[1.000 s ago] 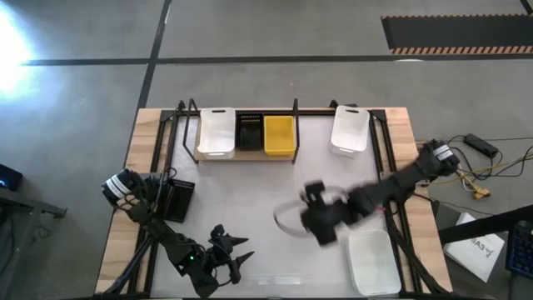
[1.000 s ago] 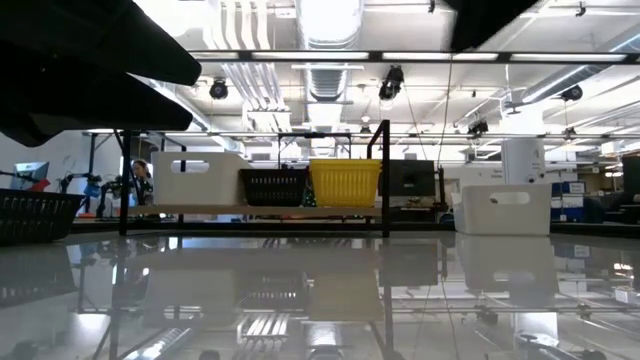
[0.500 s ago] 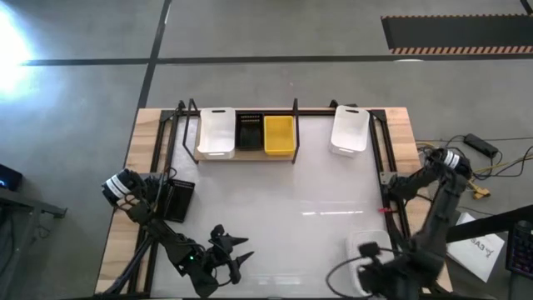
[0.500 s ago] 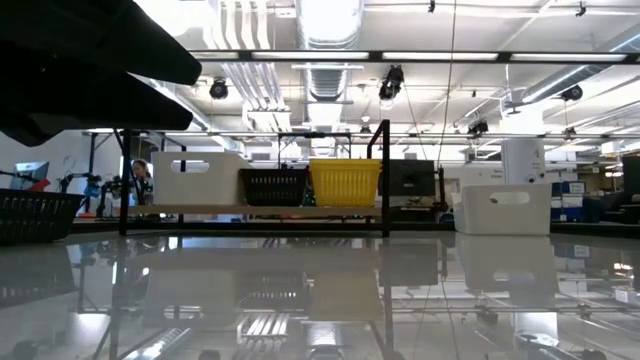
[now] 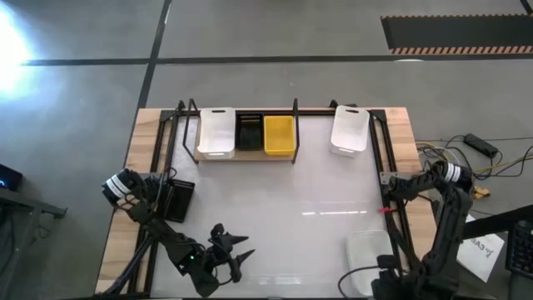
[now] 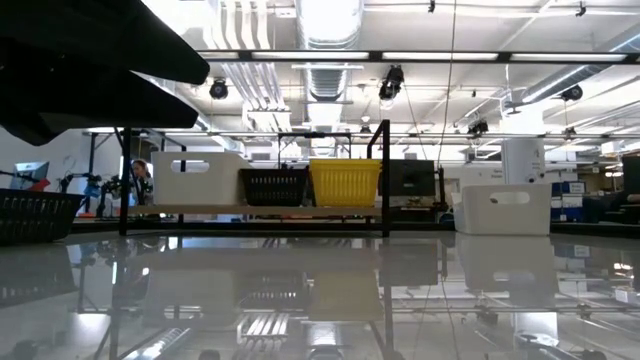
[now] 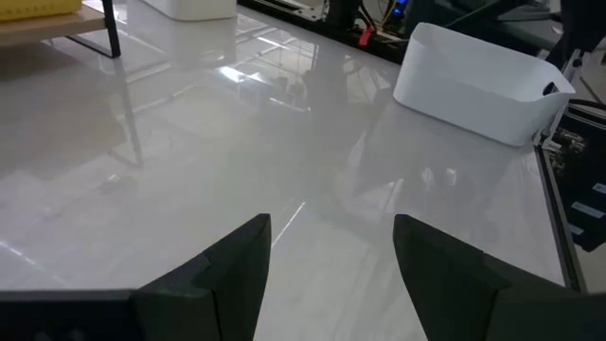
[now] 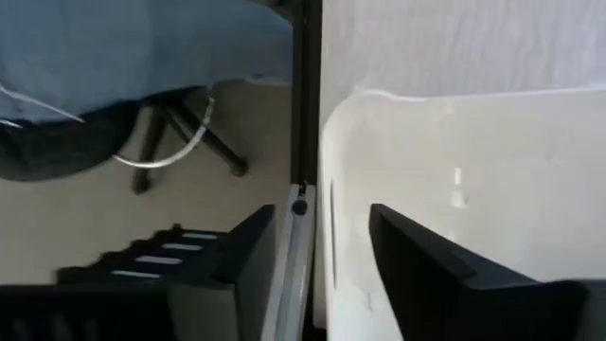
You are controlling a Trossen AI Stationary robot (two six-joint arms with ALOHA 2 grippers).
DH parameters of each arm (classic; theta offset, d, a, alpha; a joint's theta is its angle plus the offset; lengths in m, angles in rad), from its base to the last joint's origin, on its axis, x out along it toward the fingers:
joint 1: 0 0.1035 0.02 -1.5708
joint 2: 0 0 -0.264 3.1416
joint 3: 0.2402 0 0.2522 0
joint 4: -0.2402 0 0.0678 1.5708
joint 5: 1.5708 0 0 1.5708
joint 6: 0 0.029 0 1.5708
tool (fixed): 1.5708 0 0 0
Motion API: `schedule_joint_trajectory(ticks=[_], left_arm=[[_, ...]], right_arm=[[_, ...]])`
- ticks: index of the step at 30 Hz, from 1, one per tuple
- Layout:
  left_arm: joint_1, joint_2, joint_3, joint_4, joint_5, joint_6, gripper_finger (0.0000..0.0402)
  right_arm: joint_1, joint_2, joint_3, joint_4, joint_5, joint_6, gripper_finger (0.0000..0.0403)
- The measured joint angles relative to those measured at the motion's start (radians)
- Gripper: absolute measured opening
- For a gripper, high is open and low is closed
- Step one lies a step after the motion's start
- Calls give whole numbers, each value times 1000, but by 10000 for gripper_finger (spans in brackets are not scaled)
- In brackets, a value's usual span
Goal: Stack baskets on shelf by color
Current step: Stack the bottom white bin on top of the white bin
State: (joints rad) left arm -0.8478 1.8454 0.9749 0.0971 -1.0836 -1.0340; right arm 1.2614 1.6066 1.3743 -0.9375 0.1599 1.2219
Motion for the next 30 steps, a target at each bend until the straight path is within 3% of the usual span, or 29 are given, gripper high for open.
schedule_joint_trajectory(ticks=[5, 9, 14, 21, 27, 30], left_arm=[[6, 0, 0, 0, 0, 0, 208], [10, 0, 0, 0, 0, -1, 208], [17, 0, 0, 1, 0, -1, 208], [24, 0, 3, 5, -2, -1, 208], [26, 0, 7, 8, -4, 7, 208], [26, 0, 14, 36, -6, 82, 208]], right_arm=[[18, 72, 0, 4, -3, -34, 198], [17, 111, 0, 4, -3, -55, 194], [15, 149, 0, 0, 5, -87, 144], [-27, 199, 0, -1, 89, -206, 25], [-134, 223, 1, 2, 173, -410, 11], [-206, 229, 0, 9, 250, -519, 9]])
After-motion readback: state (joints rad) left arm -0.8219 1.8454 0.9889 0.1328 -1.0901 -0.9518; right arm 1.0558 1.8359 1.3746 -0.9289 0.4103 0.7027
